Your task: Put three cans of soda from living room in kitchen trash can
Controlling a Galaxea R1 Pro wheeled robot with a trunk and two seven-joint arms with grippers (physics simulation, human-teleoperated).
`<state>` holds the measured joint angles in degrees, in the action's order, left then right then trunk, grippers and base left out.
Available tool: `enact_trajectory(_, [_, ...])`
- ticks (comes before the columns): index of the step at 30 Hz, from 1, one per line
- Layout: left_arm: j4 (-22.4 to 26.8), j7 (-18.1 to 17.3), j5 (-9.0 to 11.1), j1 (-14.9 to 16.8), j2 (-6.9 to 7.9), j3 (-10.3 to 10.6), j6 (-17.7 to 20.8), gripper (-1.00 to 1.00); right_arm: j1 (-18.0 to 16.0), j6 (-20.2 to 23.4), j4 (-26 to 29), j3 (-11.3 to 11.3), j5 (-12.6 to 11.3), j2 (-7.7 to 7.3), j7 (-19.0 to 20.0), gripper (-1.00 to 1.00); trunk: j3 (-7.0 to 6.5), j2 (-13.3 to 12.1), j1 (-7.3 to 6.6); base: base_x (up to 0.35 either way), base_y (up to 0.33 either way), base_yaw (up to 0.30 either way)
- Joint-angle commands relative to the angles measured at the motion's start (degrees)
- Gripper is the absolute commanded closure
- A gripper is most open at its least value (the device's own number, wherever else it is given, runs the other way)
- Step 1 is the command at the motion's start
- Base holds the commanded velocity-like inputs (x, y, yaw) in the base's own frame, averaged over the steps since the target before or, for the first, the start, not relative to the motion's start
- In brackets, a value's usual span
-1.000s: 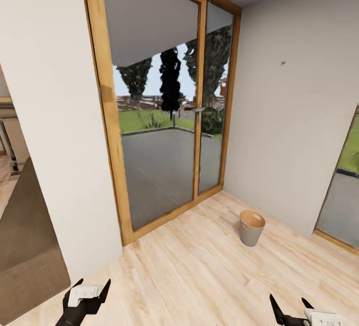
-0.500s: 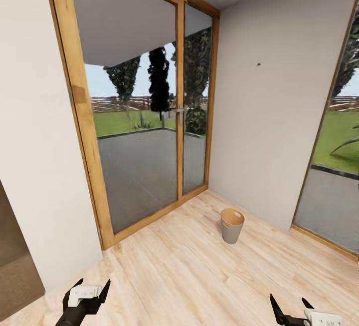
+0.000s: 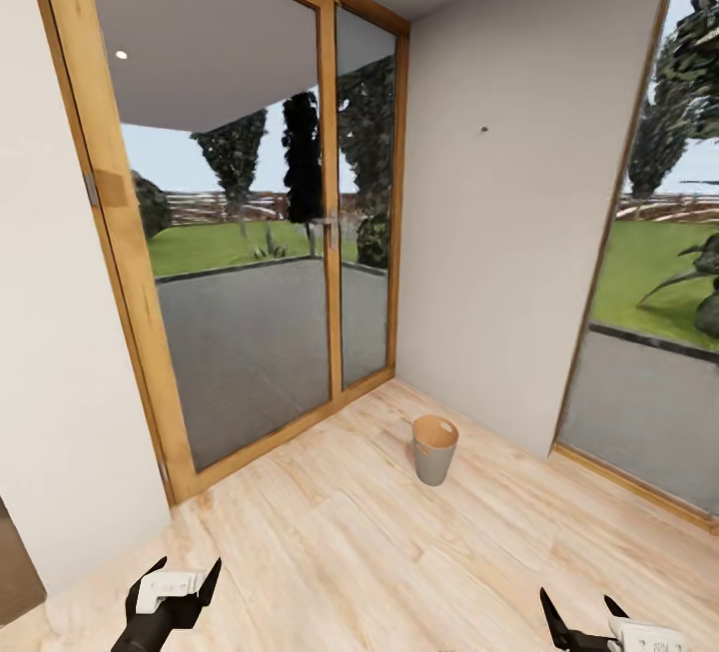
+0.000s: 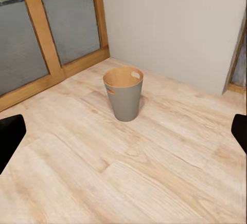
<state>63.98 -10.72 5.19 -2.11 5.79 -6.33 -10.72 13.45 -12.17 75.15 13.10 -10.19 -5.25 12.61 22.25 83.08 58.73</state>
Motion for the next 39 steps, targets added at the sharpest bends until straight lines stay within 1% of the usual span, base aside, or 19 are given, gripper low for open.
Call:
enact_trajectory(1, [0.0,0.0,0.0,0.0,0.0,0.0,0.0,-1.0,0.0,0.0,0.0,0.0,0.0,-0.01,0.0,-1.0,0.0,0.0,0.0,0.0,-0.279,-0.189])
enact_trajectory(13, [0.0,0.0,0.0,0.0,0.01,0.0,0.0,-1.0,0.0,0.0,0.0,0.0,0.0,-0.02,0.0,-1.0,0.0,0.0,0.0,0.008,-0.276,-0.226])
enact_trajectory(18, [0.0,-0.1,0.0,0.0,0.01,0.0,0.0,-1.0,0.0,0.0,0.0,0.0,0.0,-0.03,0.0,-1.0,0.0,0.0,0.0,0.139,-0.146,-0.242])
enact_trajectory(23, [0.0,-0.1,0.0,0.0,0.02,0.0,0.0,-1.0,0.0,0.0,0.0,0.0,0.0,-0.01,0.0,-1.0,0.0,0.0,0.0,0.225,0.027,-0.243])
enact_trajectory(30, [-0.1,-0.1,-0.1,0.0,0.03,0.0,0.1,-1.0,0.0,0.0,0.0,0.0,0.0,0.03,0.0,-1.0,0.0,0.0,0.0,0.274,0.157,-0.233])
enact_trajectory(39, [-0.1,0.0,-0.1,0.0,0.01,-0.1,0.1,-1.0,0.0,0.0,-0.1,-0.1,0.1,0.06,0.0,-1.0,0.0,0.0,0.0,0.272,0.096,-0.058])
